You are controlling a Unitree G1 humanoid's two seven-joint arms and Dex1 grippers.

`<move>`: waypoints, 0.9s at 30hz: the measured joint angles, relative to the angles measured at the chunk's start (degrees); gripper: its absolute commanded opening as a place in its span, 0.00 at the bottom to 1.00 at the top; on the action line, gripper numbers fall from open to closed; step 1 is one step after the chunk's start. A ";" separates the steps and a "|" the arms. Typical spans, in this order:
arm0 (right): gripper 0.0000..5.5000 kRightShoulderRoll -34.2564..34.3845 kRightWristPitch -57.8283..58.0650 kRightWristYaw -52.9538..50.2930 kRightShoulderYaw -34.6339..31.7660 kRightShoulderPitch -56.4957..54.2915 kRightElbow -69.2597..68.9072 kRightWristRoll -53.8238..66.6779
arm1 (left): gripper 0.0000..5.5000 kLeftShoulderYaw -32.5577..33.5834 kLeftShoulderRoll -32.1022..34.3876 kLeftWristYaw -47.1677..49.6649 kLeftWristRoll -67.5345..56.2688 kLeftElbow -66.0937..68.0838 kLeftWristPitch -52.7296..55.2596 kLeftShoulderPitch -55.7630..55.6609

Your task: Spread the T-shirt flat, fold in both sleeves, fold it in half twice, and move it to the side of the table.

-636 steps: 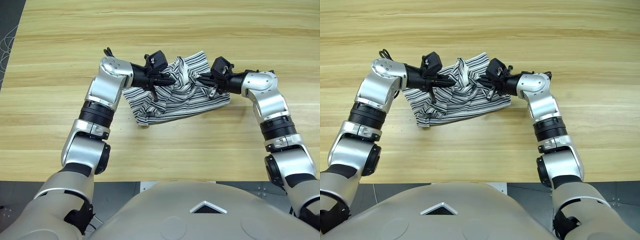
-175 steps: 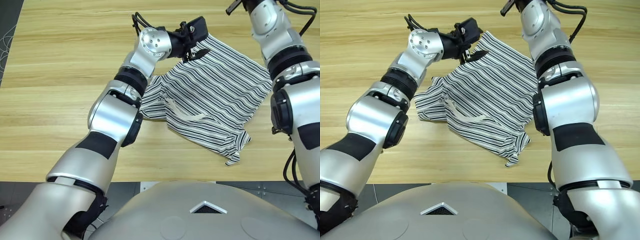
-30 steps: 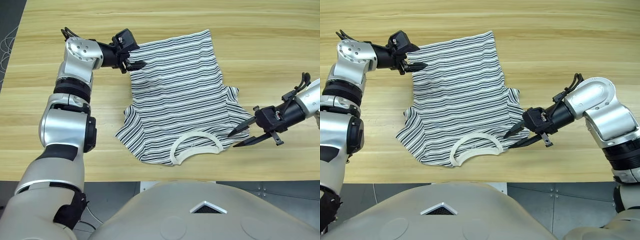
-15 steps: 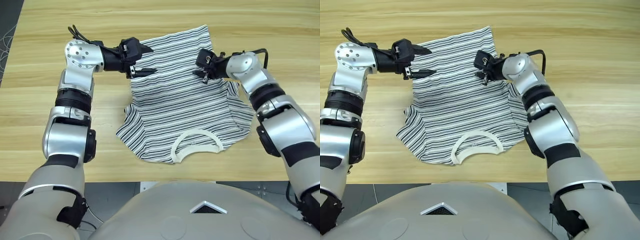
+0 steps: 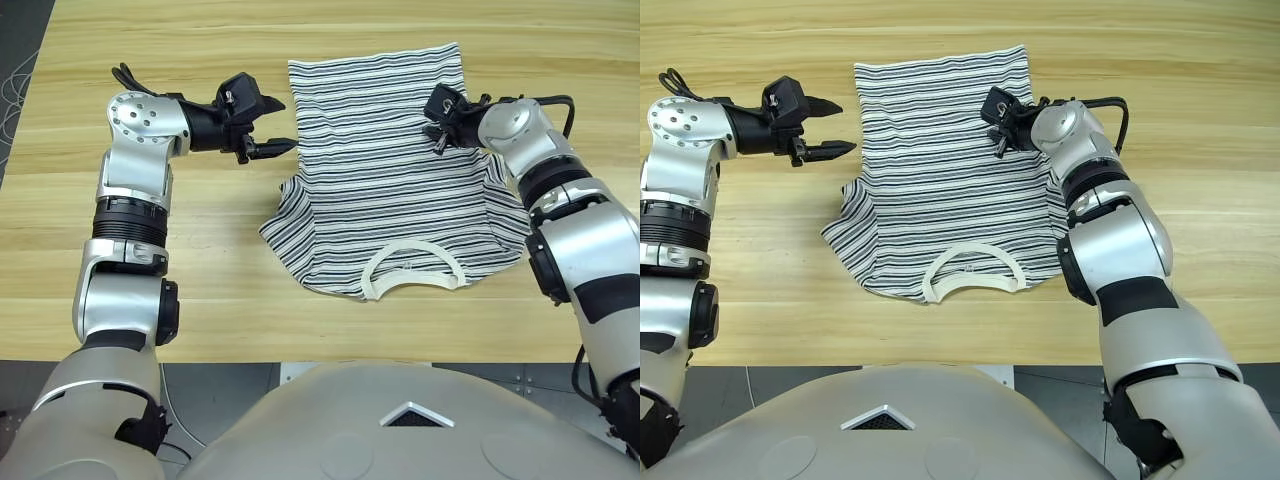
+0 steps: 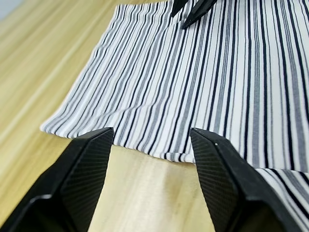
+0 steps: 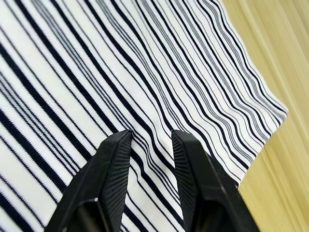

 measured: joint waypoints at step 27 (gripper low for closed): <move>0.28 -7.26 -1.93 1.25 -12.07 -11.27 -2.95 3.56 | 0.50 -2.93 11.60 -0.15 -8.77 -24.46 30.27 21.32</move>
